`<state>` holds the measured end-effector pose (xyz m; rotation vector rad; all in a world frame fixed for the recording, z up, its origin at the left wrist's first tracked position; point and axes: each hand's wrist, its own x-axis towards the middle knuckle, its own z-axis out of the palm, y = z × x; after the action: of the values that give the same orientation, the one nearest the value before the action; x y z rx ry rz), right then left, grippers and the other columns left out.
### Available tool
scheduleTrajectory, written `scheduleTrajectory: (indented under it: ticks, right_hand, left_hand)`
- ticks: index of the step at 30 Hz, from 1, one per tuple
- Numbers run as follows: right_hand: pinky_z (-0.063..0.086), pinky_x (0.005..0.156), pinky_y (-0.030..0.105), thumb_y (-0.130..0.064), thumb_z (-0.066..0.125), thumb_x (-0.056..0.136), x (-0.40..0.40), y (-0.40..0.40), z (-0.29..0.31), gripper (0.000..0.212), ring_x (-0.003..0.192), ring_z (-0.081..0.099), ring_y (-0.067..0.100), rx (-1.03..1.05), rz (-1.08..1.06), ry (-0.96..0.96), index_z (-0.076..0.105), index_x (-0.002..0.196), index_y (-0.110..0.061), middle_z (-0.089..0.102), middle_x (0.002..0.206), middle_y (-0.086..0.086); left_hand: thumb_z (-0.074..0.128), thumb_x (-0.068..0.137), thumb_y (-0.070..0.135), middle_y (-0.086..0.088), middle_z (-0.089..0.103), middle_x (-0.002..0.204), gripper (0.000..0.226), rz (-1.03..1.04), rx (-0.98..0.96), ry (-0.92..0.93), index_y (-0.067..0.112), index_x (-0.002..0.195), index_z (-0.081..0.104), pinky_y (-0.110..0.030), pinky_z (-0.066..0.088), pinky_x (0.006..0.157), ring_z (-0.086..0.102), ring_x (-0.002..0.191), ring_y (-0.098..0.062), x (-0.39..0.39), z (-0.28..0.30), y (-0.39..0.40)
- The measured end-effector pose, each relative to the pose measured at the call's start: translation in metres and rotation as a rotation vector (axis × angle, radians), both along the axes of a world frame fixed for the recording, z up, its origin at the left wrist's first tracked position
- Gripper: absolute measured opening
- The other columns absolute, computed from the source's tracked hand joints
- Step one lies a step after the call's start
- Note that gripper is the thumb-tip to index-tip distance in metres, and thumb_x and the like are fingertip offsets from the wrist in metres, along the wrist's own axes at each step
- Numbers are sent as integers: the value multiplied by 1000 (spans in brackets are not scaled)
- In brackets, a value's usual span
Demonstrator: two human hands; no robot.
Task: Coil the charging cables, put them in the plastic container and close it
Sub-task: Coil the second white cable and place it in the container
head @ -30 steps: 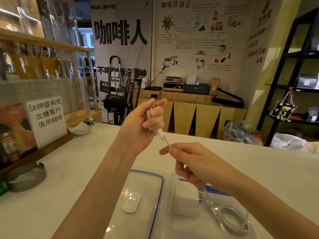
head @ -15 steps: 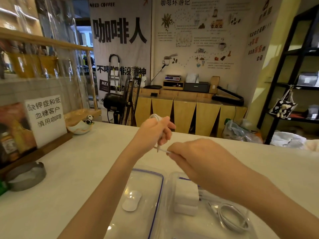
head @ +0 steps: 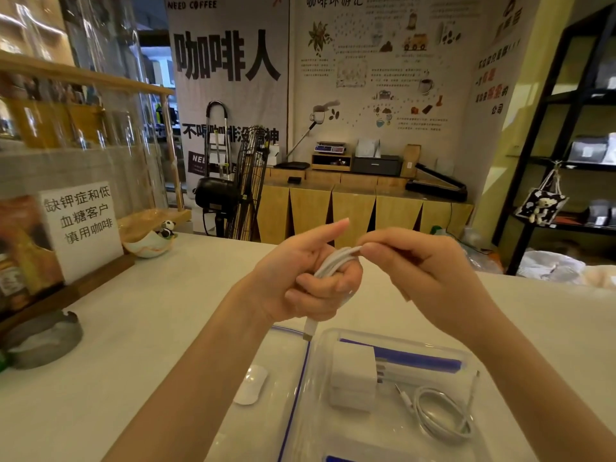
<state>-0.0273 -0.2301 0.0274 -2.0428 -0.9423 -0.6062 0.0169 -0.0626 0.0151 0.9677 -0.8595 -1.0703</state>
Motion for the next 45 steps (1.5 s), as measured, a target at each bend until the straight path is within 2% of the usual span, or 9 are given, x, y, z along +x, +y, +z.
scheduleTrajectory:
  ticks: [4, 9, 12, 17, 21, 30, 34, 37, 45]
  right_hand:
    - [38, 50, 8, -34, 54, 87, -2, 10, -14, 6, 56, 53, -1, 128, -25, -28, 55, 92, -34, 58, 63, -27]
    - [37, 46, 8, -40, 36, 82, -4, 19, -21, 27, 51, 52, -2, 258, 26, 190, 53, 98, -26, 57, 54, -24]
    - [37, 51, 10, -41, 29, 84, -3, 24, -30, 27, 54, 49, -1, 227, 37, 240, 52, 82, -29, 54, 57, -23]
    - [41, 56, 17, -45, 22, 84, 3, 16, -31, 37, 59, 51, 7, -9, -137, 82, 51, 88, -23, 52, 64, -13]
    - [39, 52, 10, -44, 29, 80, 4, 8, -23, 19, 57, 51, -4, 67, -27, 167, 45, 75, -36, 55, 56, -27]
    - [41, 55, 12, -44, 27, 82, 12, -10, -13, 26, 61, 50, 0, -7, -246, -49, 47, 79, -27, 46, 58, -15]
    - [38, 50, 10, -34, 33, 90, 14, -16, -12, 24, 54, 48, -1, 90, -284, -14, 51, 79, -21, 45, 55, -13]
    - [37, 47, 10, -29, 38, 92, 15, -15, -12, 23, 50, 47, 0, 162, -230, 63, 49, 72, -30, 52, 51, -14]
    - [32, 42, 12, -28, 39, 91, 17, -17, -13, 25, 42, 42, 3, 271, -104, 267, 53, 71, -26, 50, 46, -15]
  left_hand:
    - [27, 93, 40, 5, 16, 34, 53, -186, -131, 216, 1, 71, 55, -18, 26, 34, 21, 24, -8, -4, 3, -5]
    - [36, 93, 36, 4, 19, 33, 46, -189, -223, 275, -3, 75, 55, -20, 23, 35, 25, 25, -10, -11, 4, -7]
    - [40, 93, 31, 2, 33, 34, 43, -79, -183, 210, -2, 70, 57, -18, 31, 38, 38, 30, -12, -8, 2, -5]
    - [63, 76, 34, 10, 49, 29, 33, 282, 10, -99, 14, 50, 60, -13, 43, 41, 52, 33, -3, -11, 4, -2]
    - [75, 58, 37, 7, 50, 29, 27, 528, 115, -279, 18, 44, 60, -16, 49, 52, 59, 44, -7, -21, 11, -5]
    - [68, 59, 22, 3, 67, 59, 25, 994, 128, -455, 11, 82, 66, -13, 52, 57, 63, 57, -10, -22, 11, -19]
    - [56, 81, 25, 7, 67, 74, 13, 1160, 161, -756, 22, 92, 61, -5, 46, 61, 62, 69, 2, -23, 5, -27]
    - [31, 80, 47, 8, 57, 71, 37, 1226, 207, -1003, 23, 91, 57, -10, 43, 60, 54, 68, 0, -24, -2, -35]
    - [33, 80, 42, 8, 43, 42, 33, 1072, 134, -820, 17, 67, 50, -12, 30, 39, 35, 38, -3, -17, -8, -33]
